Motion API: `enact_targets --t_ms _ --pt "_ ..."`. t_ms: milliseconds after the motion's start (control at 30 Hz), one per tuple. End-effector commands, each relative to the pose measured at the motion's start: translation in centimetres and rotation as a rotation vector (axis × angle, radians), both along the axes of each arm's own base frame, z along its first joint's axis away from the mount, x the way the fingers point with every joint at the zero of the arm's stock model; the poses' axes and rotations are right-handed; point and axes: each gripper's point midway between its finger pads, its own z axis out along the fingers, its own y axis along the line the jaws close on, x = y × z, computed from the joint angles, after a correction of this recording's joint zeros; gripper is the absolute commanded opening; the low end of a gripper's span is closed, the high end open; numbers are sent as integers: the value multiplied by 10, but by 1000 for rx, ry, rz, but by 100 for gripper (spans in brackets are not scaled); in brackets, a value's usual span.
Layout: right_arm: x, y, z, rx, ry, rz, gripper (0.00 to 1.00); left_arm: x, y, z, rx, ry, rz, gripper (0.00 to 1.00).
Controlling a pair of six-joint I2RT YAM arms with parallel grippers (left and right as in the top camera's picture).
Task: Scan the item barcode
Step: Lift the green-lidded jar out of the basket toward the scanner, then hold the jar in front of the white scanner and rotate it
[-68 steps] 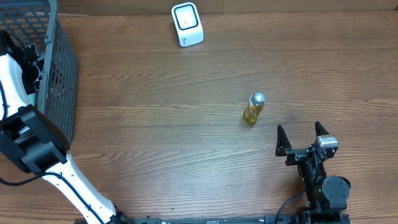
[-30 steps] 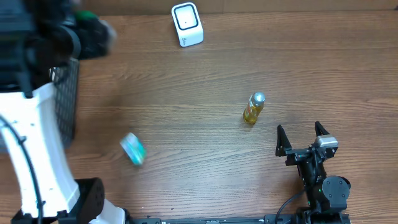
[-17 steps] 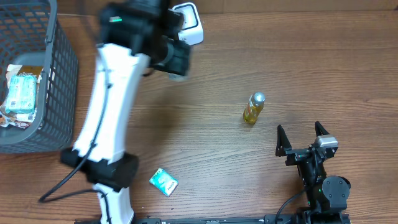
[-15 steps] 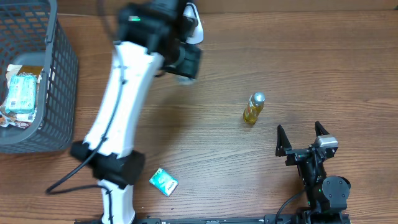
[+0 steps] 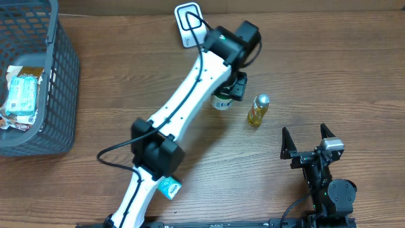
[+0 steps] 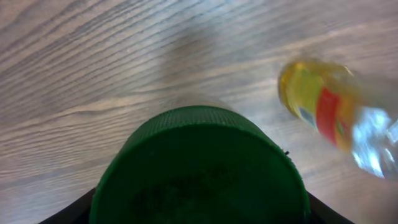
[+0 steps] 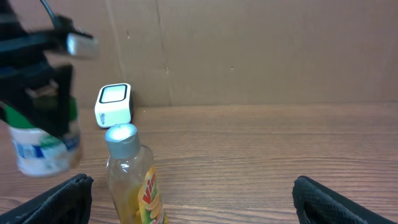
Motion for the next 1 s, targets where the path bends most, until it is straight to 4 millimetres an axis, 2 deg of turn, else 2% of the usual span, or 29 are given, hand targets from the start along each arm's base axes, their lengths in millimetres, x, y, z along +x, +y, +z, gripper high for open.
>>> enact_targets --t_ms 0,200,467,633,967 --pt "0 -2 -3 2 1 -9 100 13 0 0 23 -68 87 59" --pt "0 -2 -3 2 1 -9 100 17 -5 1 -1 -83 93 60" --pt "0 -2 -3 2 1 -9 100 4 -10 0 23 -64 40 59" --pt "0 -2 -3 2 1 -9 100 -3 -4 -1 53 -35 23 59" --pt "0 -2 -3 2 1 -9 100 -2 -7 -1 54 -50 -3 58"
